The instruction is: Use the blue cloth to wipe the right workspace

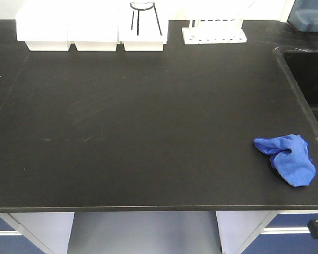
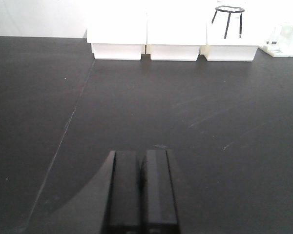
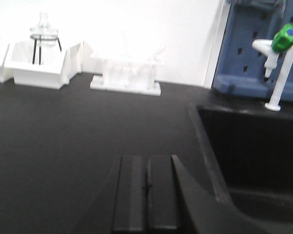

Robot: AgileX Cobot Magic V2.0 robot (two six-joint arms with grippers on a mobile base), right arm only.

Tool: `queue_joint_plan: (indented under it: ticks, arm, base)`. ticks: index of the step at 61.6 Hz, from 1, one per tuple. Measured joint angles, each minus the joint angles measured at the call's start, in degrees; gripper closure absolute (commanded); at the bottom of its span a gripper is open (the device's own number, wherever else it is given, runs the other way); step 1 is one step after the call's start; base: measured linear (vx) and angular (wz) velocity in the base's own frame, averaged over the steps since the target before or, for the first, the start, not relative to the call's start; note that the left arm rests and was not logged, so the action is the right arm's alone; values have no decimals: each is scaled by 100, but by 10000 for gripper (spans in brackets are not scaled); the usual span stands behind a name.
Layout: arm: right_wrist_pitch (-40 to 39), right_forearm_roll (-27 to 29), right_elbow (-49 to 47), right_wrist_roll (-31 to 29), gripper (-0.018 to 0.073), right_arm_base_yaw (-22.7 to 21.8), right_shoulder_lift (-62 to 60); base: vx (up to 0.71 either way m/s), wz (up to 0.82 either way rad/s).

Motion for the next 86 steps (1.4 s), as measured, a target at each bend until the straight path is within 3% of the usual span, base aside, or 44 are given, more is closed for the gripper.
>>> queue_joint_plan:
  ticks: [10, 26, 44, 61, 71, 86]
  arm:
    - [-326, 109, -44, 1, 567, 0, 0]
    - [753, 215, -1812, 1, 567, 0, 425]
    - [2222, 215, -3919, -19, 567, 0, 2548]
    - [2684, 221, -4305, 45, 537, 0, 3627]
    - [2860, 235, -4305, 104, 398, 0, 3769]
    - [2766, 104, -4305, 123, -16, 0, 3776]
  base:
    - [0, 0]
    - [0, 0]
    - [0, 0]
    - [0, 0]
    - [0, 0]
    - [0, 0]
